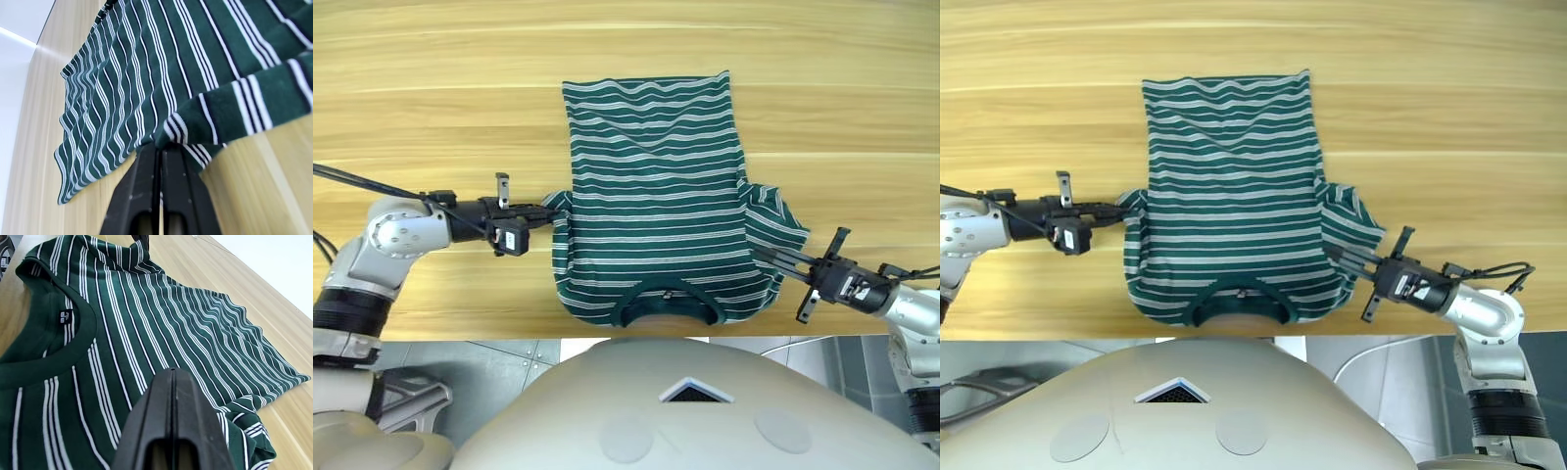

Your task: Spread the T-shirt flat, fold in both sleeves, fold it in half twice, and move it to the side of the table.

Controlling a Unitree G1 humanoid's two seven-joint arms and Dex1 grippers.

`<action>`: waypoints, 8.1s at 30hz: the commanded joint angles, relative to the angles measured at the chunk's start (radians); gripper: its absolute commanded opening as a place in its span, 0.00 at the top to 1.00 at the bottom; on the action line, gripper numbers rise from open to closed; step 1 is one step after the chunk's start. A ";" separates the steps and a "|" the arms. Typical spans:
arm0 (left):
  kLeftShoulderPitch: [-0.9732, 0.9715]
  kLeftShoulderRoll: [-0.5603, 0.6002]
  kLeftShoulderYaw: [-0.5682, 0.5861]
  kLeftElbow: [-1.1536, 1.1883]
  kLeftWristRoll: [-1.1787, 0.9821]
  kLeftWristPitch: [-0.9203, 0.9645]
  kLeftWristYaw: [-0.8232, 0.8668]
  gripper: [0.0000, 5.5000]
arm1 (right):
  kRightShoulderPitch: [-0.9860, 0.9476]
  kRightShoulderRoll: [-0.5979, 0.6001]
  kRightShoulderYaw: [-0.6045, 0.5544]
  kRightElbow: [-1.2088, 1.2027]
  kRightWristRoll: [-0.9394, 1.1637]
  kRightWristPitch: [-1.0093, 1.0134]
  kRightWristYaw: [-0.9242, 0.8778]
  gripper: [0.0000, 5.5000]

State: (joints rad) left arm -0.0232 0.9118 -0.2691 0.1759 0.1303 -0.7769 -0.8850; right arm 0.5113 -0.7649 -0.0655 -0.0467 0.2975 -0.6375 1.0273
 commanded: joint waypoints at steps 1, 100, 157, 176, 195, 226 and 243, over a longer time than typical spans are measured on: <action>-0.034 -0.036 -0.033 -0.041 0.015 0.023 -0.011 1.00 | -0.006 0.003 0.004 0.003 0.006 -0.003 0.004 1.00; 0.318 -0.072 0.026 -0.112 -0.306 0.080 -0.200 0.02 | 0.023 0.017 0.015 -0.028 0.008 0.017 -0.017 1.00; 0.173 -0.055 0.084 -0.170 -0.459 0.155 -0.253 0.02 | 0.000 0.033 0.041 -0.030 0.000 0.022 -0.016 1.00; 0.060 -0.255 -0.008 -0.051 -0.216 0.181 -0.122 0.02 | -0.005 0.029 0.036 -0.031 -0.003 0.024 -0.018 1.00; 0.079 -0.344 -0.044 -0.043 -0.264 0.179 -0.111 0.02 | -0.004 0.033 0.038 -0.027 -0.007 0.022 -0.020 1.00; 0.106 -0.402 0.045 0.052 -0.297 0.183 -0.070 0.02 | -0.009 0.030 0.039 -0.033 -0.012 0.025 -0.025 1.00; 0.149 -0.457 -0.010 0.117 -0.281 0.134 -0.086 0.02 | -0.013 0.026 0.036 -0.035 -0.011 0.030 -0.024 1.00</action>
State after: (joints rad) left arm 0.1052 0.4580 -0.2653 0.3237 -0.1449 -0.6393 -0.9626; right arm 0.5022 -0.7265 -0.0224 -0.0736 0.2903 -0.6152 1.0037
